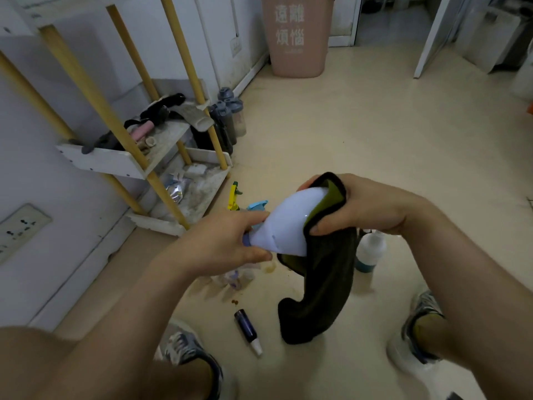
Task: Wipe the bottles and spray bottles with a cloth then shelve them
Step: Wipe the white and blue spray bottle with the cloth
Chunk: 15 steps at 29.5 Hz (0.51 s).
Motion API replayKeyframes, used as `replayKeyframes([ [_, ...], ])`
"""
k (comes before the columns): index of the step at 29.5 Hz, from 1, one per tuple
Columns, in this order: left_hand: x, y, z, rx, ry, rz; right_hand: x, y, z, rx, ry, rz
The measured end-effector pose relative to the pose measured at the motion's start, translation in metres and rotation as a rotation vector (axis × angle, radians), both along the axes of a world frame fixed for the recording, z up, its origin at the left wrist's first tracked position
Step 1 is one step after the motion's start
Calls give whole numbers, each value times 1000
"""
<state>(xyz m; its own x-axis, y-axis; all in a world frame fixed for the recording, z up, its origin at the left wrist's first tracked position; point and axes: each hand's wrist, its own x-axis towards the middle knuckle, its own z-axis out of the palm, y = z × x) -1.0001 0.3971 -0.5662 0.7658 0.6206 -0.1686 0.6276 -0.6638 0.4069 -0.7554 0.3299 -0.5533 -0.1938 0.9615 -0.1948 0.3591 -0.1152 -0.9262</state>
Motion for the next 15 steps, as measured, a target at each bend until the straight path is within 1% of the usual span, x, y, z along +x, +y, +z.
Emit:
replayKeyframes([
  [2, -4, 3, 6, 172, 55, -1, -10, -1, -7, 14, 4, -29],
  [5, -6, 7, 10, 463, 50, 1, -22, -4, -10, 43, -48, -47],
  [6, -5, 9, 12, 560, 55, -16, -27, -4, -10, 82, -129, -31],
  [8, -2, 10, 16, 742, 98, -82, -39, -1, -14, 158, -352, 31],
  [9, -1, 11, 17, 820, 100, -129, -45, 1, -19, 164, -411, 61],
  [10, 0, 11, 17, 881, 87, -178, -50, 2, -25, 145, -401, 78],
  [11, 0, 11, 16, 924, 65, -221, -53, 2, -30, 112, -327, 84],
  [15, -1, 10, 13, 1035, -106, -338, -52, 1, -38, -7, 99, 111],
])
